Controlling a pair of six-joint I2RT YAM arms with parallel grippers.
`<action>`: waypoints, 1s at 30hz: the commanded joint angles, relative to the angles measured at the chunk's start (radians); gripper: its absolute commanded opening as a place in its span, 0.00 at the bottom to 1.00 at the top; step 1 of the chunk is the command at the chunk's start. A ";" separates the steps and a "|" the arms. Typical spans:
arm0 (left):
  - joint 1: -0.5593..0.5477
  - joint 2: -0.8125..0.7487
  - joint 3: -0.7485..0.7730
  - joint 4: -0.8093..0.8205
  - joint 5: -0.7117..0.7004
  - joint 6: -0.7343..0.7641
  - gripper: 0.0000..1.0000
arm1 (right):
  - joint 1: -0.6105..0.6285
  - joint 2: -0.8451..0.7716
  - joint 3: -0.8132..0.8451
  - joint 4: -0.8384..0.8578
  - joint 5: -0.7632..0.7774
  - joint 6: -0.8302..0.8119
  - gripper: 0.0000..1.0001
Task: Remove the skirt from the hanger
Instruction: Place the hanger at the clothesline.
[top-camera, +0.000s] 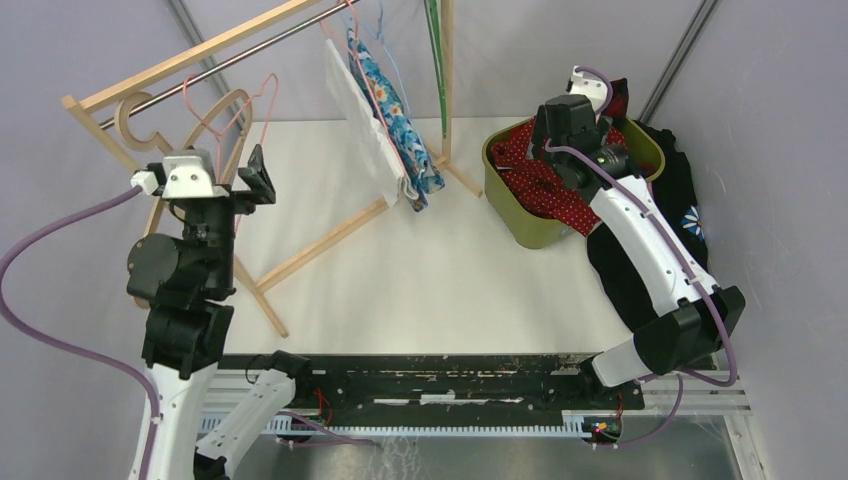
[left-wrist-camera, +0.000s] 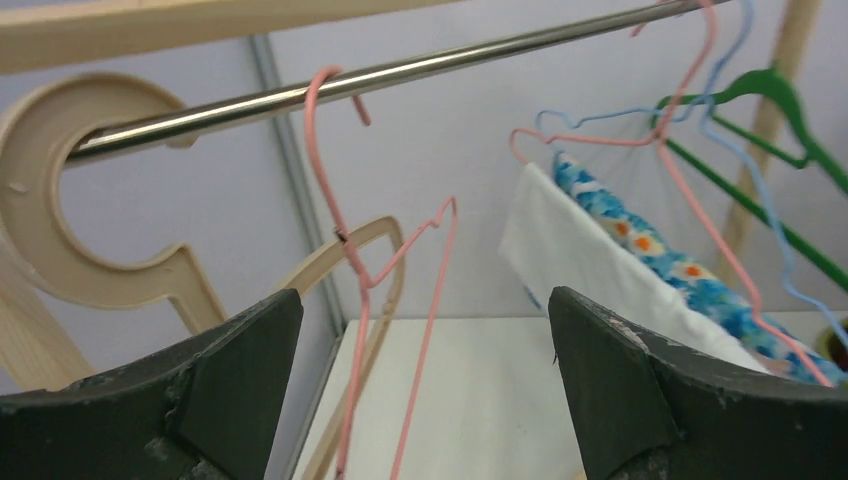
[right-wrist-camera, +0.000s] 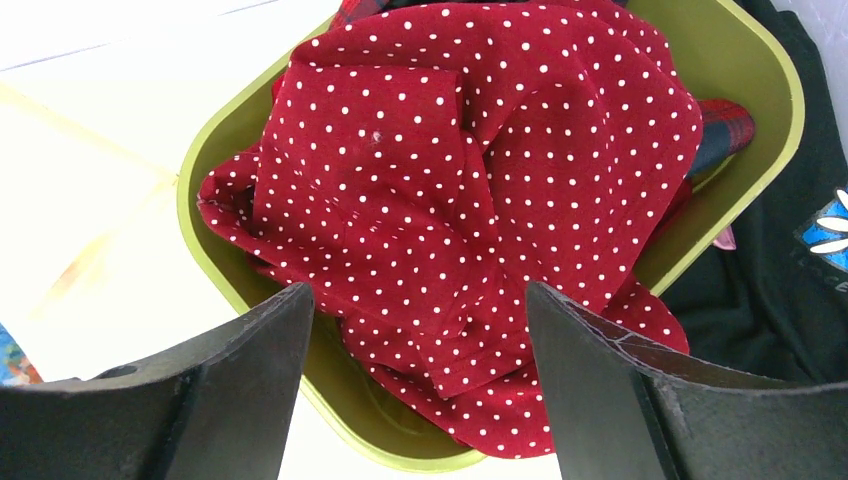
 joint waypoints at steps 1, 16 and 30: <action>0.004 -0.025 0.011 0.035 0.281 0.001 0.99 | 0.004 -0.030 -0.007 0.027 0.010 0.011 0.83; -0.009 0.249 0.115 0.192 0.647 -0.217 0.99 | 0.004 -0.022 -0.003 0.056 0.070 -0.064 0.83; -0.115 0.532 0.293 0.179 0.548 -0.255 0.94 | 0.003 -0.051 -0.050 0.096 0.089 -0.098 0.84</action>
